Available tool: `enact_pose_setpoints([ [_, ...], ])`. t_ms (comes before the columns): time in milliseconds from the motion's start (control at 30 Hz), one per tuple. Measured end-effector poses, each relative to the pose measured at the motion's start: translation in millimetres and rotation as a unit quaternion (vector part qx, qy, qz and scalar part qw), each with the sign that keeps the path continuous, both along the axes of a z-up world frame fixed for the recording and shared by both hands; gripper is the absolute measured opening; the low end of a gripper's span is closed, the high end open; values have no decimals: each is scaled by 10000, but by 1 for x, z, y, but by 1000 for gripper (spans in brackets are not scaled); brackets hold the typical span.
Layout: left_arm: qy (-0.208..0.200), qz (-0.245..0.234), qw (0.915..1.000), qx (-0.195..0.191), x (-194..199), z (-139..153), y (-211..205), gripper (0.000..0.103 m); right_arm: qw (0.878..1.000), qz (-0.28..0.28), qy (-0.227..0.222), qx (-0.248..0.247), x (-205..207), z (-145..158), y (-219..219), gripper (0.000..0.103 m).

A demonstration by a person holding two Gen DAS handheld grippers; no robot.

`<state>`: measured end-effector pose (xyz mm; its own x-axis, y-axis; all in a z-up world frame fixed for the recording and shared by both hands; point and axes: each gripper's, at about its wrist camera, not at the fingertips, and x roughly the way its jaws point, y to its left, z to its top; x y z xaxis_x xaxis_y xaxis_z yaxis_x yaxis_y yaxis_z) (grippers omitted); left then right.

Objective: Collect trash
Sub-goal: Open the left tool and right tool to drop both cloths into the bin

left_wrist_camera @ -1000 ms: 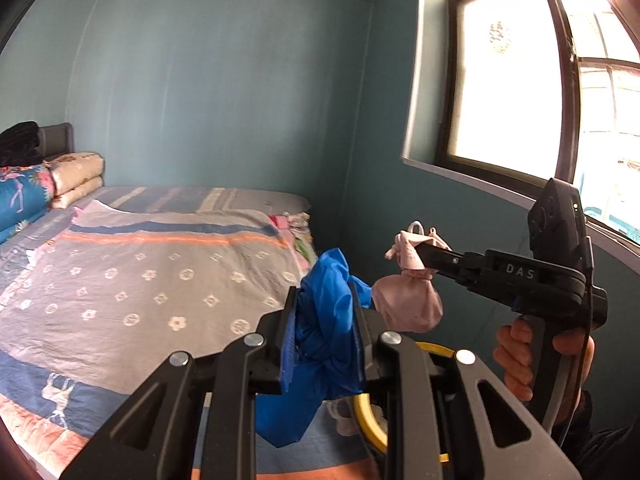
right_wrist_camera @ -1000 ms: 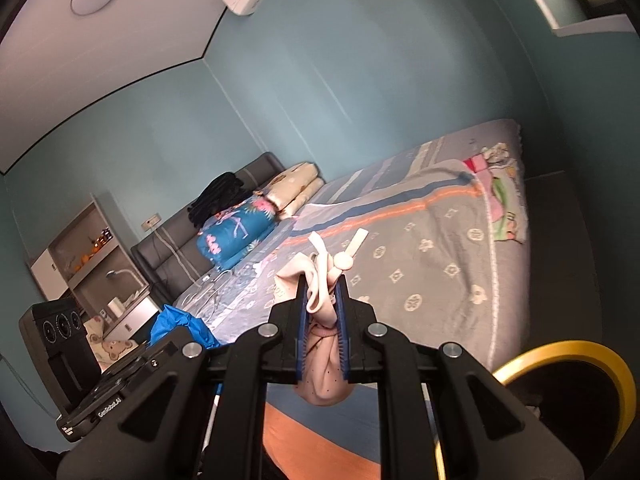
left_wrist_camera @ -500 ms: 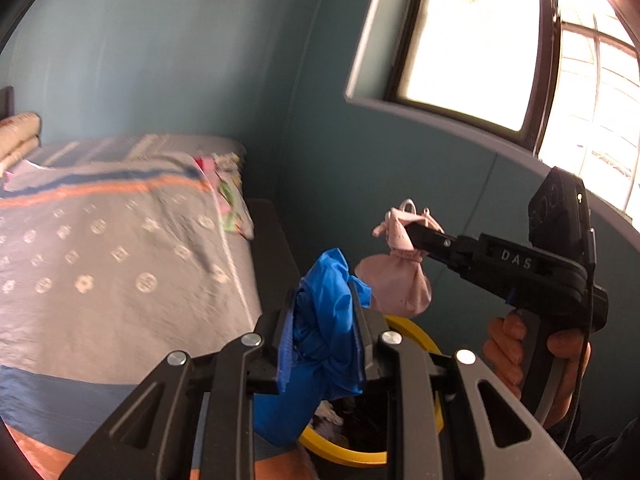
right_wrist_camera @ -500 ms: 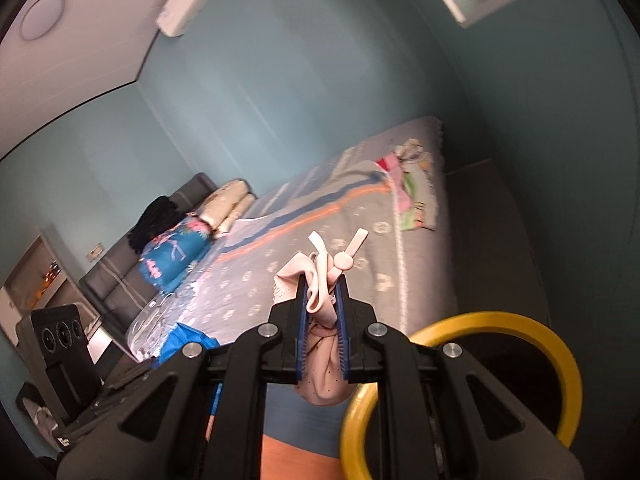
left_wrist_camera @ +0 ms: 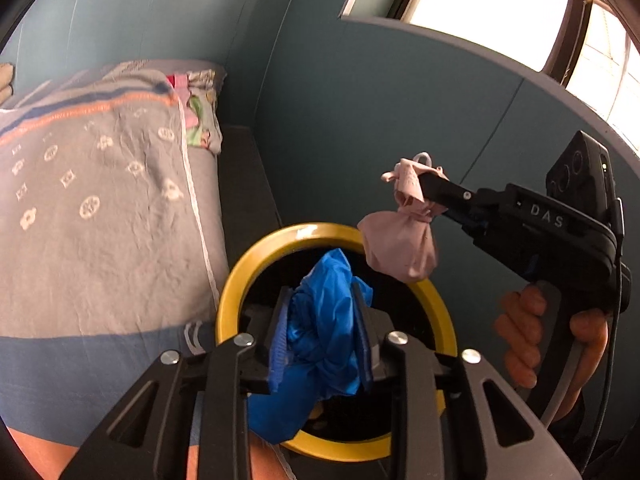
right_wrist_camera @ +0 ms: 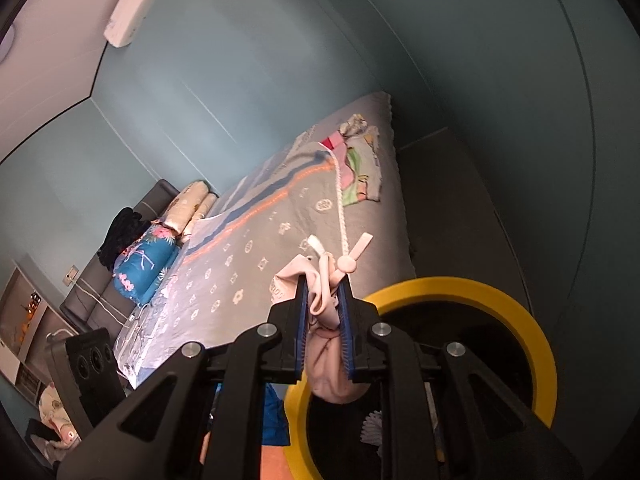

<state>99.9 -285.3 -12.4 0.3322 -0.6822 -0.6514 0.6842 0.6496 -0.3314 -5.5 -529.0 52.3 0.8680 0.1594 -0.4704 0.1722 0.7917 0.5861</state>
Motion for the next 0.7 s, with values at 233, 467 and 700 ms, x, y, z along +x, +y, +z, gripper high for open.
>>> enact_pose_setpoints([
  [233,72,79,9999,31,4,-4,3,49,9998,-171,136,-10,4,-8,-4,21],
  [467,159,170,9997,-65,7,-1,13,59,9992,-356,56,-200,-2,-3,1,38],
  [700,50,272,9994,-192,5,9,27,59,9996,-181,-51,-201,6,2,5,39],
])
